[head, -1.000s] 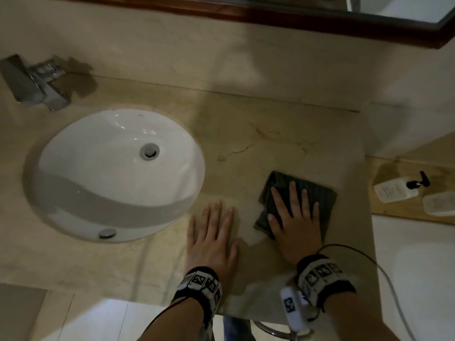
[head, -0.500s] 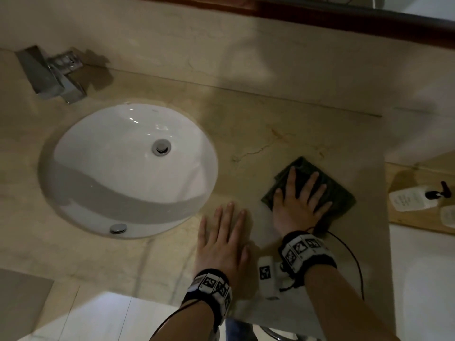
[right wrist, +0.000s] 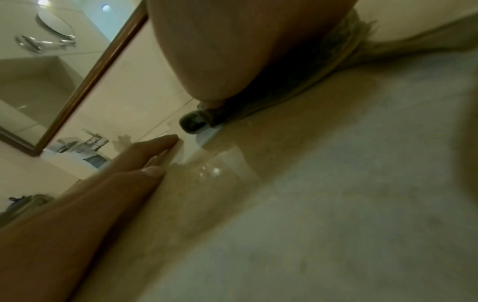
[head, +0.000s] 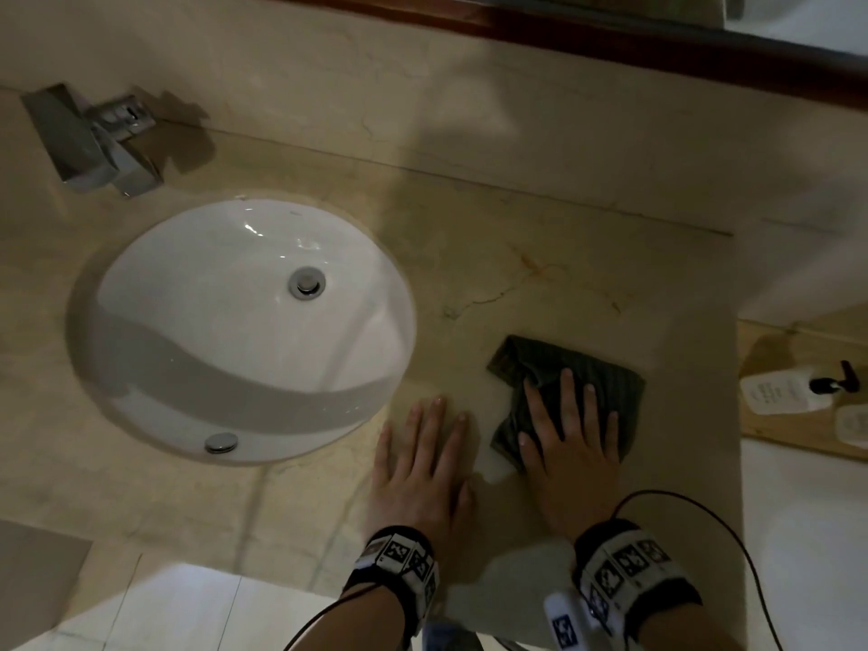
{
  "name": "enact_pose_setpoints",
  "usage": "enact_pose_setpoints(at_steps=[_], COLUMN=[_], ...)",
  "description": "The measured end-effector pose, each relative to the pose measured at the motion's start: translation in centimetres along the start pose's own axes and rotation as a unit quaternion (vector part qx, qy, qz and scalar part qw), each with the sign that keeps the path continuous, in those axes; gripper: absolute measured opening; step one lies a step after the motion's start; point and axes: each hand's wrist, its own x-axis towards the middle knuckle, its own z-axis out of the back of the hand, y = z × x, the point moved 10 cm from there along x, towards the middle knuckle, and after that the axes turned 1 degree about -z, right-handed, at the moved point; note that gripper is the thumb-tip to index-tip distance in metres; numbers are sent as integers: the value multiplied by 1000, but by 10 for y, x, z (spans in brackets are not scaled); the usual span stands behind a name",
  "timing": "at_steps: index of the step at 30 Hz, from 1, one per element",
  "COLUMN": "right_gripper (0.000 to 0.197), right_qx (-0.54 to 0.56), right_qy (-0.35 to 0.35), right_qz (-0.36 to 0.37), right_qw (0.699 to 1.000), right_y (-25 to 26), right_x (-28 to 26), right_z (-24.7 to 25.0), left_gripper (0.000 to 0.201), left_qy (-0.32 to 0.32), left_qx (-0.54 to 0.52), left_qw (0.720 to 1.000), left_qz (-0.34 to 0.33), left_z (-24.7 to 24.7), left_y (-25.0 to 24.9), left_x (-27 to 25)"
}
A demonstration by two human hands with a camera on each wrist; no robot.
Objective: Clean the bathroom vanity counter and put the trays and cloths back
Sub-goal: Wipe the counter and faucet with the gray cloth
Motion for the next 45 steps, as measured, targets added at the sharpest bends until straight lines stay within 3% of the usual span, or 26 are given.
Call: enact_pose_setpoints(at_steps=[6,16,30,34,41,45], right_gripper=[60,59,57,59,58,59], right_qx=[13,7,-2,10,-6,-20], right_qy=[31,34,20,21,25,22], right_qz=[-25,1,64,74,63,65], right_qw=[999,999,998,997,998,997], right_y=[13,41,36,43,66,71], right_x=[5,95,-15,7,92,102], right_z=[-3,26,-6,1,25,32], left_gripper=[74,72,75,73,72,72], left_qy=[0,-1,4,1,-3,-11], left_qx=[-5,-7,-3,-2,-9,-9], left_qw=[1000,1000,1000,1000,1000,1000], left_qz=[-4,-6,-1,-3,-2,-6], left_z=[0,1,0,-1,-1,0], left_y=[0,0,0,0,0,1], left_x=[1,1,0,0,0,1])
